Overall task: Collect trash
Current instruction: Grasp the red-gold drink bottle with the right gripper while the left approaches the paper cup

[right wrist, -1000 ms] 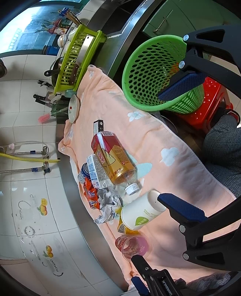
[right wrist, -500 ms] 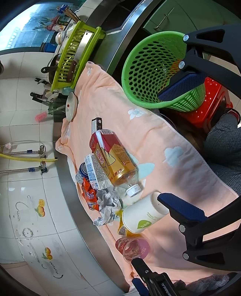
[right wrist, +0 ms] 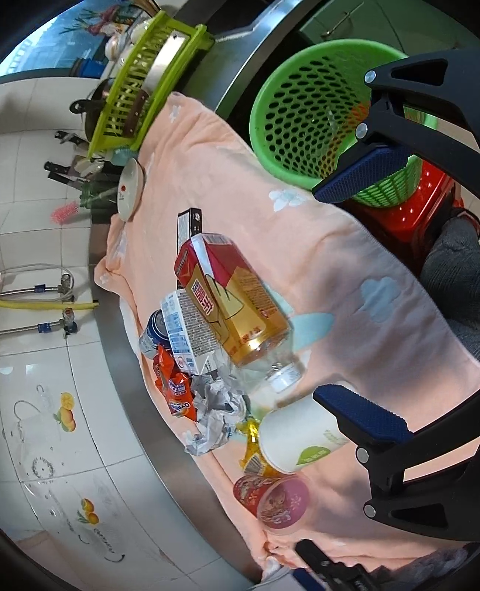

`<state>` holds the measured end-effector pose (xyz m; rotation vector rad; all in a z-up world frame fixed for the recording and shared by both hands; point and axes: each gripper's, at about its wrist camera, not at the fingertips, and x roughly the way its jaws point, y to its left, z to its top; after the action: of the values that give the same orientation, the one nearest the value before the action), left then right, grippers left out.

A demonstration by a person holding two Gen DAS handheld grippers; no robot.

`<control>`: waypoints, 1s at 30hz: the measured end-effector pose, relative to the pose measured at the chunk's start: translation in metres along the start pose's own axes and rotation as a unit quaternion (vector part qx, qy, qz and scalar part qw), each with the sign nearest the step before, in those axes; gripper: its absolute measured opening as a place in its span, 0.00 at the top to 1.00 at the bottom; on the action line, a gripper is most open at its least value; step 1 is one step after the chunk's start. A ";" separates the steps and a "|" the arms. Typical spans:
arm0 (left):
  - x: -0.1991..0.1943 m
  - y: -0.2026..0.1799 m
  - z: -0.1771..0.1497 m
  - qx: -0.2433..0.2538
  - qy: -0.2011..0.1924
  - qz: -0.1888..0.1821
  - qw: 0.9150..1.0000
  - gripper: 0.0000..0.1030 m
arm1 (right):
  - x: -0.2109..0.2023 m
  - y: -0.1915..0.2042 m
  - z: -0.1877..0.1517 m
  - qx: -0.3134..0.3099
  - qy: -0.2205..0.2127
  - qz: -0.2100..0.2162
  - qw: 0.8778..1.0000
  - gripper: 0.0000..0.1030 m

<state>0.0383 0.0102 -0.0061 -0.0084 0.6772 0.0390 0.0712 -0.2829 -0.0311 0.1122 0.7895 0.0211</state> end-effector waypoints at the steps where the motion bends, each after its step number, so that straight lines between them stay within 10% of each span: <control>1: 0.001 0.004 -0.001 -0.002 0.001 0.005 1.000 0.05 | 0.004 -0.001 0.004 0.003 0.003 0.004 1.000 0.07; 30: 0.011 0.015 0.006 -0.034 0.022 -0.026 0.999 0.06 | 0.116 -0.046 0.092 0.222 0.151 0.074 0.960 0.20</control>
<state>0.0500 0.0259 -0.0076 -0.0924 0.7190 0.0112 0.2172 -0.3299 -0.0536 0.6071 1.0816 0.0023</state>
